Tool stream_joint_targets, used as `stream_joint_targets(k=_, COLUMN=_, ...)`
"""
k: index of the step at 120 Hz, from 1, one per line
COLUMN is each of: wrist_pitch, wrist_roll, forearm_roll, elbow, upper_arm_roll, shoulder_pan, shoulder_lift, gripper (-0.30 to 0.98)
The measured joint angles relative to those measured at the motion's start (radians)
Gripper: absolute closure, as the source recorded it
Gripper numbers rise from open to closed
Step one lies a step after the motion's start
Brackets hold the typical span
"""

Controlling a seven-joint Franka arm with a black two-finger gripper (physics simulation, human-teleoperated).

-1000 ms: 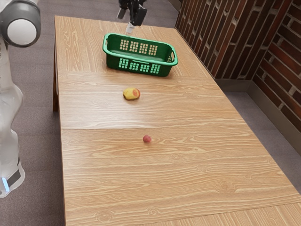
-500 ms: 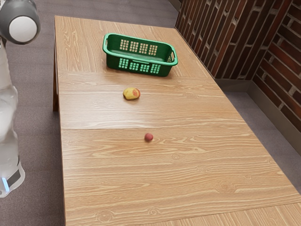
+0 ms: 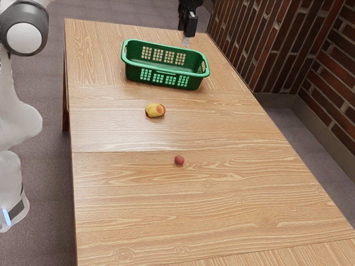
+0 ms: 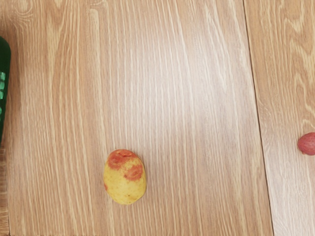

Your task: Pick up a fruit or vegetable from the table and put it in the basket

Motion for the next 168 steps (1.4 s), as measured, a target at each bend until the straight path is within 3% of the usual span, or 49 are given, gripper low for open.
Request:
stream_joint_targets(k=4, wrist_pitch=0.003, wrist_roll=-0.002, forearm_roll=0.002, elbow=0.001, upper_arm_roll=0.093, shoulder_pan=-0.091, shoulder_lift=0.003, gripper=0.02)
stream_joint_targets(k=8, wrist_pitch=0.006, wrist_roll=-0.004, forearm_roll=0.002, elbow=0.001, upper_arm_roll=0.087, shoulder_pan=-0.083, shoulder_lift=0.009, gripper=0.02)
stream_joint_targets(k=12, wrist_pitch=0.007, wrist_roll=-0.003, forearm_roll=0.002, elbow=0.002, upper_arm_roll=-0.104, shoulder_pan=0.107, shoulder_lift=0.014, gripper=0.02)
stream_joint_targets(k=19, wrist_pitch=0.008, wrist_roll=0.003, forearm_roll=0.005, elbow=0.002, upper_arm_roll=-0.602, shoulder_pan=0.597, shoulder_lift=0.015, gripper=0.02)
stream_joint_targets(k=26, wrist_pitch=0.005, wrist_roll=0.008, forearm_roll=0.008, elbow=0.002, upper_arm_roll=-0.815, shoulder_pan=0.796, shoulder_lift=0.009, gripper=0.02)
stream_joint_targets(k=34, wrist_pitch=-0.006, wrist_roll=0.013, forearm_roll=0.009, elbow=-0.019, upper_arm_roll=-0.897, shoulder_pan=0.855, shoulder_lift=-0.016, gripper=0.03)
stream_joint_targets(k=56, wrist_pitch=0.139, wrist_roll=0.002, forearm_roll=0.019, elbow=-0.696, upper_arm_roll=-1.011, shoulder_pan=0.856, shoulder_lift=-0.585, gripper=0.03)
stream_joint_targets(k=66, wrist_pitch=0.293, wrist_roll=-0.006, forearm_roll=0.024, elbow=-0.92, upper_arm_roll=-0.984, shoulder_pan=0.845, shoulder_lift=-0.689, gripper=0.02)
stream_joint_targets(k=79, wrist_pitch=0.478, wrist_roll=-0.015, forearm_roll=0.027, elbow=-1.035, upper_arm_roll=-0.864, shoulder_pan=0.788, shoulder_lift=-0.658, gripper=0.02)
stream_joint_targets(k=99, wrist_pitch=0.652, wrist_roll=-0.024, forearm_roll=0.035, elbow=-1.027, upper_arm_roll=-0.716, shoulder_pan=0.779, shoulder_lift=-0.482, gripper=0.02)
stream_joint_targets(k=119, wrist_pitch=0.73, wrist_roll=-0.03, forearm_roll=0.051, elbow=-1.01, upper_arm_roll=-0.675, shoulder_pan=0.779, shoulder_lift=-0.379, gripper=0.03)
stream_joint_targets(k=153, wrist_pitch=0.788, wrist_roll=-0.038, forearm_roll=0.057, elbow=-0.998, upper_arm_roll=-0.62, shoulder_pan=0.773, shoulder_lift=-0.33, gripper=0.02)
stream_joint_targets(k=168, wrist_pitch=0.839, wrist_roll=-0.041, forearm_roll=0.057, elbow=-1.005, upper_arm_roll=-0.519, shoulder_pan=0.669, shoulder_lift=-0.301, gripper=0.02)
